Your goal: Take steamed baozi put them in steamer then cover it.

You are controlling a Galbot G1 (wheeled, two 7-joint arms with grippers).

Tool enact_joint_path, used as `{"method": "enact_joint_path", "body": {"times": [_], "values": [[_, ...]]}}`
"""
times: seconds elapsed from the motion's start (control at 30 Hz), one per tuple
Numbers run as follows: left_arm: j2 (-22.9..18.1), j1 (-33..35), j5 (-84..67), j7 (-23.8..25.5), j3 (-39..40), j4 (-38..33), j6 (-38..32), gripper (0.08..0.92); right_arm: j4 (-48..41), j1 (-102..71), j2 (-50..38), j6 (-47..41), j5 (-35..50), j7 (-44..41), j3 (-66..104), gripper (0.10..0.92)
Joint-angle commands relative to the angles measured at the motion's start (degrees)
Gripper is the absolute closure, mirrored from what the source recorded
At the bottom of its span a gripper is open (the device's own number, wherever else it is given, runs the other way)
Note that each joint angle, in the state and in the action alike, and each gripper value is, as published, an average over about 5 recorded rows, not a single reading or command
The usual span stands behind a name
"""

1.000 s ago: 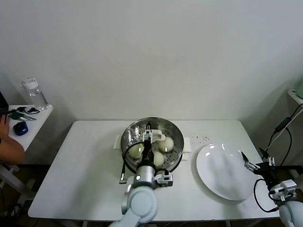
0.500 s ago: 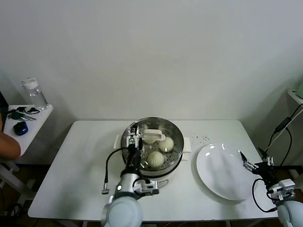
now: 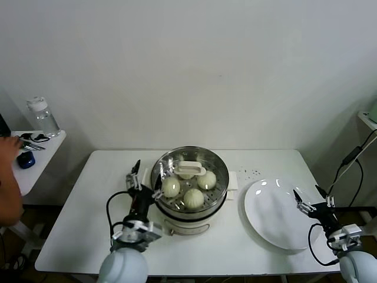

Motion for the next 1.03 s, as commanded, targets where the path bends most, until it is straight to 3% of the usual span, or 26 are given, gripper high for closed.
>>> {"method": "enact_joint_path", "body": {"times": [0.03, 0.4, 1.03], "values": [[-1.4, 3.2, -39.1, -8.9, -13.3, 7.1, -13.6, 0.177, 0.3, -0.2, 0.4, 0.0, 0.2, 0.1, -0.1, 0.203], [-1.2, 5.0, -45.3, -8.2, -14.6, 13.2, -18.1, 0.177, 0.9, -1.7, 0.8, 1.3, 1.9, -0.5, 0.9, 0.203], [-1.3, 6.8, -45.7, -7.1, -15.2, 13.0, -20.5, 0.177, 0.6, -2.5, 2.0, 2.8, 3.0, -0.7, 2.2, 0.203]]}}
